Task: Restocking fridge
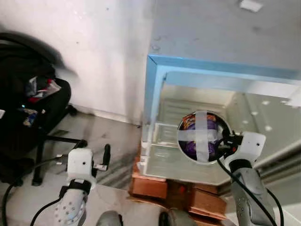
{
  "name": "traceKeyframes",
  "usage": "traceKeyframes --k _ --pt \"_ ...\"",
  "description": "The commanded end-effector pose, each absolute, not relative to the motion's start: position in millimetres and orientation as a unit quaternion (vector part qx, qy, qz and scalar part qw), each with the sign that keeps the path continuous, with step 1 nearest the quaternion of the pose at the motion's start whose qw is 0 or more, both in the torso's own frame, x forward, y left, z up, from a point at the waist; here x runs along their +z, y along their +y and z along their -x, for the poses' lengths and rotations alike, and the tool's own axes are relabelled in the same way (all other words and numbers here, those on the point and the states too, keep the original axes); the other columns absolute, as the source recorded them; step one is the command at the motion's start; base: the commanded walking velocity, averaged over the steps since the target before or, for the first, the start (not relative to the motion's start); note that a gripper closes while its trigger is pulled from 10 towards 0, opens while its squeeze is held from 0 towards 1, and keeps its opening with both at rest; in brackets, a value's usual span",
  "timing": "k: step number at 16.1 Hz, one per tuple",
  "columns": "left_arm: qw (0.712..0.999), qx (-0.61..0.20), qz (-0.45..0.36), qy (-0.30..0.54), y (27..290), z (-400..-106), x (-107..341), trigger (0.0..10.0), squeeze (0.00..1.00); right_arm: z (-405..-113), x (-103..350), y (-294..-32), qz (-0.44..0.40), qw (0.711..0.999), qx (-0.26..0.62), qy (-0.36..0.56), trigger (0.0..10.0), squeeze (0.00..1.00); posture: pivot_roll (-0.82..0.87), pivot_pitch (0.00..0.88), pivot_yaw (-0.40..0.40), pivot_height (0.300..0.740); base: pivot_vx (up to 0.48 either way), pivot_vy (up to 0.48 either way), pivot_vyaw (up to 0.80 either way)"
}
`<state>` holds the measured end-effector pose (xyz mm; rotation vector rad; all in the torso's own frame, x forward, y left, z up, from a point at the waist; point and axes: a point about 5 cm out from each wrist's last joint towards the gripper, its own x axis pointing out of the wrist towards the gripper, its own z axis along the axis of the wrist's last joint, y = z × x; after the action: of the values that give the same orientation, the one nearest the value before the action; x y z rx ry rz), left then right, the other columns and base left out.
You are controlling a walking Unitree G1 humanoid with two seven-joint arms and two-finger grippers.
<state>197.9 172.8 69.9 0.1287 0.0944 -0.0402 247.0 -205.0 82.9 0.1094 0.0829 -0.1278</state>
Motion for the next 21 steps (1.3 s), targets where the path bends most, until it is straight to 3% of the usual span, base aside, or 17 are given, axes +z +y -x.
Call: traceKeyframes --k 1,11,17,18,21 --pt "0.996 -0.017 -0.071 0.054 175.6 -195.3 69.2 10.0 0.00 -251.7 87.1 -207.0 -0.054 0.996 -0.071 0.030 10.0 0.00 0.16 0.150 -0.061 0.740 0.000 0.000 0.00" --pt "0.995 -0.017 -0.081 0.060 174.6 -182.0 82.8 10.0 0.00 -348.2 96.0 -183.1 -0.201 0.968 -0.132 0.075 10.0 0.00 0.26 0.276 -0.070 0.740 0.000 0.000 0.00" --pt "0.995 0.000 -0.066 0.073 167.3 -161.6 93.1 10.0 0.00 -374.1 100.9 -155.6 -0.295 0.934 -0.163 0.116 10.0 0.00 0.32 0.368 -0.096 0.740 0.000 0.000 0.00" --pt "0.995 0.003 -0.064 0.080 166.5 -155.3 94.1 10.0 0.00 -377.0 103.0 -152.4 -0.335 0.918 -0.177 0.118 10.0 1.00 0.33 0.384 -0.102 0.740 0.000 0.000 0.00" --pt "0.994 0.014 -0.061 0.087 168.7 -154.2 95.7 10.0 0.00 -387.8 121.4 -144.3 -0.423 0.887 -0.163 0.088 10.0 1.00 0.33 0.392 -0.111 0.740 0.000 0.000 0.00"
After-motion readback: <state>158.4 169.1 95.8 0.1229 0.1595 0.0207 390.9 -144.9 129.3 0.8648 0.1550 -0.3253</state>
